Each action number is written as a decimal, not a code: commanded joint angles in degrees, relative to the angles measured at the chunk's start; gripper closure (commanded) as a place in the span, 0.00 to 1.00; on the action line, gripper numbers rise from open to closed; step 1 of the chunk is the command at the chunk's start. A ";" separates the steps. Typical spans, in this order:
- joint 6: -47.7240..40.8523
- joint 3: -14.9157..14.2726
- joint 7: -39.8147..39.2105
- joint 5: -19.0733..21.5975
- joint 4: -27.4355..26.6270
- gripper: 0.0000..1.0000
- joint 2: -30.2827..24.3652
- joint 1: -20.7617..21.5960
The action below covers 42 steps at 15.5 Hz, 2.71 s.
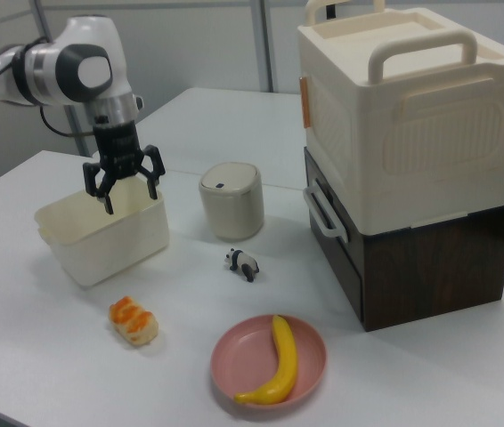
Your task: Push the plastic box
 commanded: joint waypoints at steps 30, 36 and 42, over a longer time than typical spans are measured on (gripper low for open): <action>1.49 5.31 39.65 3.15 -1.77 0.00 -5.52 -11.26; 1.31 10.82 59.69 -1.49 -1.68 0.00 -7.90 -21.72; 1.49 15.76 70.35 -4.14 -1.24 0.00 -10.10 -26.74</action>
